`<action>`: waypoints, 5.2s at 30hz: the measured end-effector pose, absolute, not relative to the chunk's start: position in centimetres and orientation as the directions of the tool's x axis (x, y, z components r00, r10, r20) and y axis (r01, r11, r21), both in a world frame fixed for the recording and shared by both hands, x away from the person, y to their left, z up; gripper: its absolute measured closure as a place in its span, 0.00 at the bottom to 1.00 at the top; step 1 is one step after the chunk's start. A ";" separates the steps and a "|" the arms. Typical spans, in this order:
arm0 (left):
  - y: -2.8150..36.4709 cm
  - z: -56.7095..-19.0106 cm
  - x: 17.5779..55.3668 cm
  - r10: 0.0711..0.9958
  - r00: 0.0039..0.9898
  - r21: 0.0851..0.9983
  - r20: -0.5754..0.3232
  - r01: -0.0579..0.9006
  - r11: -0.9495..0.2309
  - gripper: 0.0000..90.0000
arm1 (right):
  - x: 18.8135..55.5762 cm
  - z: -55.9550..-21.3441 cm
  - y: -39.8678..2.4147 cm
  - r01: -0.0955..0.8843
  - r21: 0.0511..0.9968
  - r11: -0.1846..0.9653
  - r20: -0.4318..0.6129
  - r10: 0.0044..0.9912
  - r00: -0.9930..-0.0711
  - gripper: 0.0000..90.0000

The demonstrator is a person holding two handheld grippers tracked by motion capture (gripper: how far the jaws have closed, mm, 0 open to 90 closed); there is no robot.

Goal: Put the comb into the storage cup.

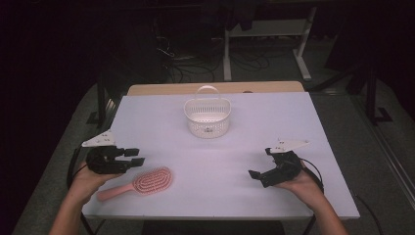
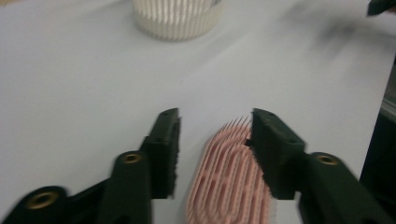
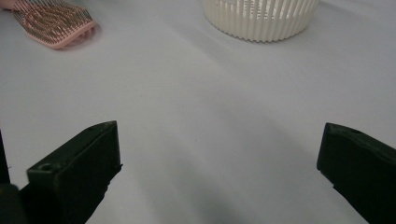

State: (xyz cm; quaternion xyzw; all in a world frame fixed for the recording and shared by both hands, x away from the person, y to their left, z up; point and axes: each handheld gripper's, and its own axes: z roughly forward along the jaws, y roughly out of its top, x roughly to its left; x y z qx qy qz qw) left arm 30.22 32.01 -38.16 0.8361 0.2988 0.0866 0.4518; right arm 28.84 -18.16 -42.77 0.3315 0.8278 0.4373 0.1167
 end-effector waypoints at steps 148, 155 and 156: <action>34.4 -40.0 29.5 0.468 0.884 0.526 0.008 0.394 -0.754 0.08 | 29.0 -42.8 -18.2 0.444 0.798 0.407 0.094 0.644 -0.759 0.00; 34.2 -40.4 29.3 0.448 0.894 0.480 0.011 0.388 -0.787 0.16 | 29.0 -42.8 -18.2 0.444 0.798 0.407 0.094 0.644 -0.759 0.00; 34.2 -40.5 29.3 0.444 0.896 0.470 0.012 0.387 -0.793 0.16 | 29.0 -42.8 -18.2 0.444 0.799 0.407 0.094 0.644 -0.760 0.00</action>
